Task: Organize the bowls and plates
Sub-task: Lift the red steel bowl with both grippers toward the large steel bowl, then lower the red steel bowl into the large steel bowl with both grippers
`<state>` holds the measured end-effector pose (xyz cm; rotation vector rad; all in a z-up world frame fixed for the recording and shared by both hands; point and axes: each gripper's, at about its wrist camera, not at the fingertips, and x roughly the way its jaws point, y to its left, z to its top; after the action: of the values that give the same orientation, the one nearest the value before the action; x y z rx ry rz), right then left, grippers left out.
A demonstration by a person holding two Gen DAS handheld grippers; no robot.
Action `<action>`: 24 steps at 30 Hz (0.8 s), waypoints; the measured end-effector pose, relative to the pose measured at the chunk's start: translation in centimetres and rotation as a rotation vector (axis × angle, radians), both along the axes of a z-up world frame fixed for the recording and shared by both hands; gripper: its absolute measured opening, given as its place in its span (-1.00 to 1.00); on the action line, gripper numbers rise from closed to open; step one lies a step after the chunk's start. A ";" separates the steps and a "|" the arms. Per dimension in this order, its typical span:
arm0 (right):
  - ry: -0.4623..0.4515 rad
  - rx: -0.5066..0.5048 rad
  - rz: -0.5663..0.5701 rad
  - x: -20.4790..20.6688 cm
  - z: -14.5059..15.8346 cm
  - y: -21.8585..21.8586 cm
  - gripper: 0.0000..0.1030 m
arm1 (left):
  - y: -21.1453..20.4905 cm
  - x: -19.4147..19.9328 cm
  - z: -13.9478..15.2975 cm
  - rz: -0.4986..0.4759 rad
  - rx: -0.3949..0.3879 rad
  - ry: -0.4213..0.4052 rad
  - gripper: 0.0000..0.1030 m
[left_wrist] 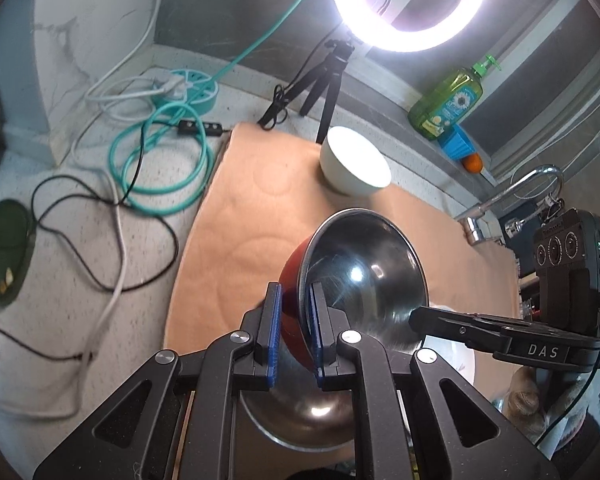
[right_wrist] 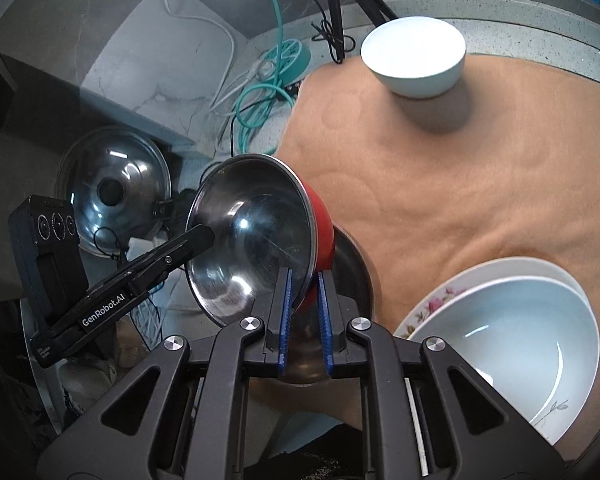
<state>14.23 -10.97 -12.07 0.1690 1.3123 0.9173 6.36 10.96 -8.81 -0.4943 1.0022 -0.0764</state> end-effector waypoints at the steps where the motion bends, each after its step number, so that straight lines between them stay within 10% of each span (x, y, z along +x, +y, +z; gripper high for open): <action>1: 0.003 -0.008 0.007 -0.3 -0.3 0.0 -0.75 | -0.1 -0.3 -0.1 0.001 0.001 0.003 -0.78; 24: 0.013 -0.122 0.079 -1.7 -3.4 0.9 -0.75 | -2.2 -1.9 -3.5 -0.076 0.099 0.134 -0.78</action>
<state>12.53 -10.12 -15.51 0.0287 1.3909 0.9010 4.46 8.74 -12.32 -0.3747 1.1505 -0.0617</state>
